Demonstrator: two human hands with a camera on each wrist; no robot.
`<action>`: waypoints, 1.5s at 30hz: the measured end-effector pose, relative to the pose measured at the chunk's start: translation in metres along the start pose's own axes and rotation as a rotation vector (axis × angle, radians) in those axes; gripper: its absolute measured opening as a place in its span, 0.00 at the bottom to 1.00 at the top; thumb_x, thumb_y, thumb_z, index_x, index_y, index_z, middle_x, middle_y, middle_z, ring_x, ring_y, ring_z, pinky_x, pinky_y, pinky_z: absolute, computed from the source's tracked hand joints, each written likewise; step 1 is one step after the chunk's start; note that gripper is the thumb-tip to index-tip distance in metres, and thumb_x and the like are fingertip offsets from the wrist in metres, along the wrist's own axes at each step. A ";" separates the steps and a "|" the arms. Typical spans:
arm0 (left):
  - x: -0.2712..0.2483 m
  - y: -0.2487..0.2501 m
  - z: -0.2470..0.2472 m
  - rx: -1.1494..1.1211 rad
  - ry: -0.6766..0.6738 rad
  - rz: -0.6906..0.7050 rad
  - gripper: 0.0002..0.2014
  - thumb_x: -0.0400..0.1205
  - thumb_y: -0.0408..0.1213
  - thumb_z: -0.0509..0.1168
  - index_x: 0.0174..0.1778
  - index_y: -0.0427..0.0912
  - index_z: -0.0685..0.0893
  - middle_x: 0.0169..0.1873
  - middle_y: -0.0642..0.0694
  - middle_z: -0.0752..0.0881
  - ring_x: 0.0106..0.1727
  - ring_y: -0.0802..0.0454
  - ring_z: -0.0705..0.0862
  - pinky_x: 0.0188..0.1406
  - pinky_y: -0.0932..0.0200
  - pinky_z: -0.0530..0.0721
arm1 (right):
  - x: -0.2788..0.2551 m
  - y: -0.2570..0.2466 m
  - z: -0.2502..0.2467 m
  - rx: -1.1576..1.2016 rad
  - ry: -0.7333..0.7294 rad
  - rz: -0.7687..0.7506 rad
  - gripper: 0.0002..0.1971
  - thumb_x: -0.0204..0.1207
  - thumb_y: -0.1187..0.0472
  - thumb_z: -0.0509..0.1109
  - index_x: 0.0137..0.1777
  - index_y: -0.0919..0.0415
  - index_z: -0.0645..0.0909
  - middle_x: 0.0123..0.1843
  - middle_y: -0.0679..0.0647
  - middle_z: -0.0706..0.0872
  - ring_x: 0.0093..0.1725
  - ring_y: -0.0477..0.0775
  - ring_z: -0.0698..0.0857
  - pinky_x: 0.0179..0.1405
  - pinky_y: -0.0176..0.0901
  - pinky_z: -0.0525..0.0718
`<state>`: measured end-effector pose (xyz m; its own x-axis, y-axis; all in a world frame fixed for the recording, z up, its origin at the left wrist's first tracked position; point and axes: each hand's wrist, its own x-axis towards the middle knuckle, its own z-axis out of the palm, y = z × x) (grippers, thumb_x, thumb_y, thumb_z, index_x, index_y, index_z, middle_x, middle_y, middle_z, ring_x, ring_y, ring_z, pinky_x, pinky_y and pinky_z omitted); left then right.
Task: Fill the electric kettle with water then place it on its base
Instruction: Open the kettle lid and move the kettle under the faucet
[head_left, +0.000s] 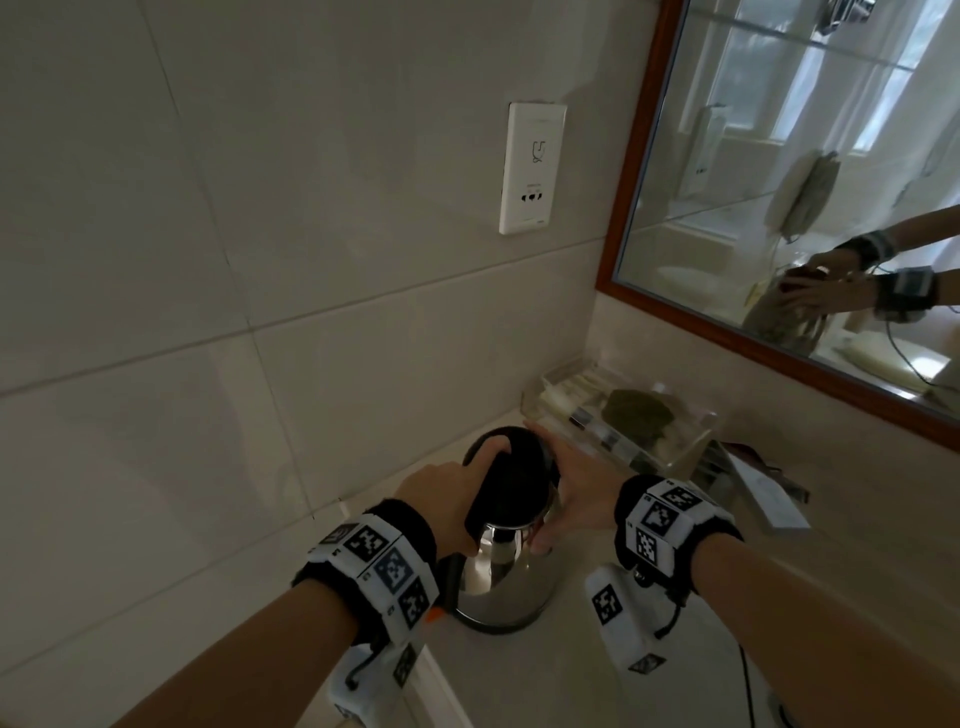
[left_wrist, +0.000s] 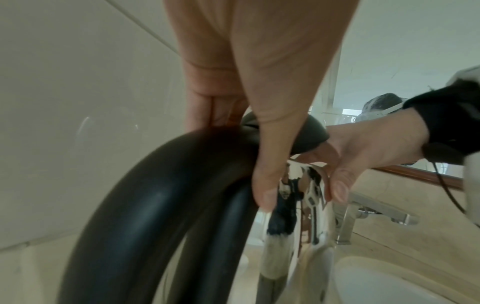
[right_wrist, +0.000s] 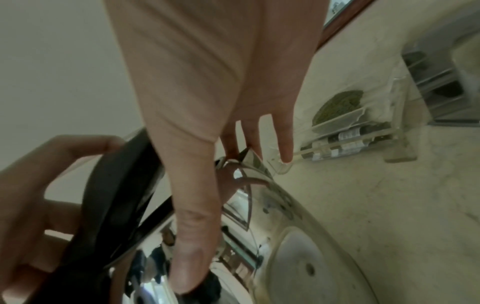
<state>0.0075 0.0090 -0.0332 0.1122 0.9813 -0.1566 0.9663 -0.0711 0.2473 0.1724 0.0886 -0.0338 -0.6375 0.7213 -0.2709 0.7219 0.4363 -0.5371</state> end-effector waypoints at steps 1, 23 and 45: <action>-0.001 -0.001 0.001 -0.026 0.021 -0.006 0.51 0.66 0.36 0.75 0.75 0.54 0.44 0.49 0.36 0.84 0.46 0.37 0.85 0.46 0.45 0.85 | 0.001 0.002 0.002 0.017 0.029 0.000 0.67 0.51 0.58 0.87 0.82 0.53 0.42 0.79 0.53 0.65 0.78 0.57 0.66 0.77 0.54 0.69; 0.044 0.089 -0.010 -0.484 0.185 0.222 0.45 0.67 0.35 0.75 0.70 0.60 0.53 0.30 0.54 0.78 0.32 0.53 0.81 0.31 0.67 0.77 | -0.082 0.080 -0.052 0.161 0.274 0.187 0.68 0.45 0.46 0.87 0.81 0.44 0.44 0.79 0.53 0.67 0.78 0.57 0.66 0.77 0.63 0.67; 0.058 0.223 0.095 -0.729 0.007 0.220 0.44 0.63 0.31 0.78 0.58 0.73 0.56 0.30 0.49 0.81 0.34 0.55 0.83 0.32 0.67 0.79 | -0.204 0.208 -0.045 0.177 0.196 0.336 0.69 0.53 0.54 0.86 0.80 0.43 0.35 0.72 0.54 0.74 0.70 0.57 0.75 0.69 0.52 0.76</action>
<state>0.2512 0.0326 -0.0784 0.2811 0.9594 -0.0251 0.5237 -0.1314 0.8417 0.4646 0.0566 -0.0545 -0.2994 0.9037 -0.3062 0.8123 0.0731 -0.5786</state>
